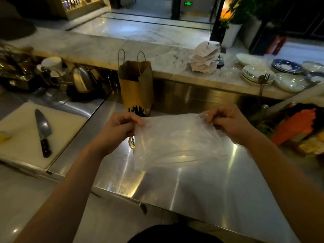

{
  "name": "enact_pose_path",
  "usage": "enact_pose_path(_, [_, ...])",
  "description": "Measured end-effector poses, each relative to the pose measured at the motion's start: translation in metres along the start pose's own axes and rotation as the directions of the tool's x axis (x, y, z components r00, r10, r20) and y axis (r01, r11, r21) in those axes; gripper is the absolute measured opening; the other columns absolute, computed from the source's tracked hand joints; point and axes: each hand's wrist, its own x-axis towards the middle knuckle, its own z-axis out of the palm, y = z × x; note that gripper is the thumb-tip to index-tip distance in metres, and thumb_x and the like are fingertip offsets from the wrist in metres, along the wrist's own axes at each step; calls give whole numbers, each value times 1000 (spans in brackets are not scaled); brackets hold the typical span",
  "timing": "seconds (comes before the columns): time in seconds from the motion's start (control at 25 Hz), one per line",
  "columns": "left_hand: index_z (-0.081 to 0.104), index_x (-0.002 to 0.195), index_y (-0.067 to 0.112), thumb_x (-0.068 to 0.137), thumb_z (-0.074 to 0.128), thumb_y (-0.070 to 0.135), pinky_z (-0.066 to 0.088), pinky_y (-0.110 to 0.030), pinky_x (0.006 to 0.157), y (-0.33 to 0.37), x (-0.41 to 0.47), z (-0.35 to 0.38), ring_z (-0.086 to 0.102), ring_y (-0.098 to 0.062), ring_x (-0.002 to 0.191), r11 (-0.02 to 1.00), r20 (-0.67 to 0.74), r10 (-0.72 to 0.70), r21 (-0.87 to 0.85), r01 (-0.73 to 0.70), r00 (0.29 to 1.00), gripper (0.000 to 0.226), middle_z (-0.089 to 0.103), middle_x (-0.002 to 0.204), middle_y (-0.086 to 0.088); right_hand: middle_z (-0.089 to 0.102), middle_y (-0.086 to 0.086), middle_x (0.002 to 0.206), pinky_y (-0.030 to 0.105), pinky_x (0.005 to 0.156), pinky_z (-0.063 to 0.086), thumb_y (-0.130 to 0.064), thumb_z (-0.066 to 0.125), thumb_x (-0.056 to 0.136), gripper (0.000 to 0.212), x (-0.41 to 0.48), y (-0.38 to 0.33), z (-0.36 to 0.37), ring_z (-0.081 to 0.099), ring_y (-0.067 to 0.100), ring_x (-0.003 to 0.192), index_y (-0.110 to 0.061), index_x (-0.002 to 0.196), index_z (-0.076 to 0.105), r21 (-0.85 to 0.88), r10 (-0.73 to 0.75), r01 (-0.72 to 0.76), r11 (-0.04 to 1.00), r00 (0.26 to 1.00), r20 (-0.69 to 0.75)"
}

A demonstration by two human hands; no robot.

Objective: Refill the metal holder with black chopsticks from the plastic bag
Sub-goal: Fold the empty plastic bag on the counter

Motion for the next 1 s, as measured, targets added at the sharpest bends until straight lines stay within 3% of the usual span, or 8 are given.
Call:
enact_pose_path(0.08, [72,82,18,94,40,-7,60,-32,80,12,-2,-6,70,-16,86,996,-26,34,81,-32,999,43,74,88,-2,77,1,92,24,71,57,19,51,85,33,-5,-12,-1,71,14,96,-3,66,66,-71,-69,67,995,997,-29])
enact_pose_path(0.2, [62,109,24,98,46,24,52,-31,88,40,6,-5,62,-2,101,865,18,208,464,-193,978,20,67,107,10,75,13,98,31,76,58,21,53,83,25,-12,-36,1,71,19,97,5,69,64,-109,-156,153,982,988,-11])
enact_pose_path(0.28, [54,122,37,90,55,53,46,-22,87,64,10,13,54,7,107,723,203,162,642,-257,966,36,57,117,23,74,13,101,31,80,59,23,54,80,22,-18,-56,10,71,17,97,6,70,65,-185,-227,232,955,973,48])
enact_pose_path(0.36, [56,122,37,81,58,66,50,-25,83,83,16,32,58,2,103,690,368,46,661,-296,929,51,61,115,18,74,9,100,27,83,58,22,56,78,21,-20,-72,17,71,13,95,6,71,66,-235,-272,289,928,957,102])
enact_pose_path(0.56, [67,90,15,88,57,45,52,-33,61,103,12,51,64,-16,66,692,472,137,584,-425,871,31,67,78,-5,71,1,102,27,88,55,6,56,90,24,-26,-101,17,68,8,99,-14,95,68,-343,-394,402,849,914,98])
enact_pose_path(0.72, [61,82,28,91,59,28,48,-13,59,114,10,58,61,-2,68,622,458,233,608,-494,858,9,63,77,5,71,2,109,42,91,54,-35,44,99,22,-27,-112,24,67,17,103,-32,115,59,-34,-145,144,989,989,-38])
enact_pose_path(0.84, [58,81,29,90,60,30,43,-11,56,118,12,60,56,2,63,554,427,338,630,-544,839,10,58,73,7,65,-8,96,25,69,51,-51,48,93,32,-23,-114,31,61,-1,80,-27,114,57,-457,-276,201,866,956,-103])
enact_pose_path(1.0, [60,101,17,88,59,41,53,-23,58,116,18,61,62,-6,66,554,336,362,672,-491,869,28,65,81,1,64,12,71,30,51,49,-36,49,98,22,-14,-111,38,57,11,53,-15,101,56,-454,-374,241,858,898,-230])
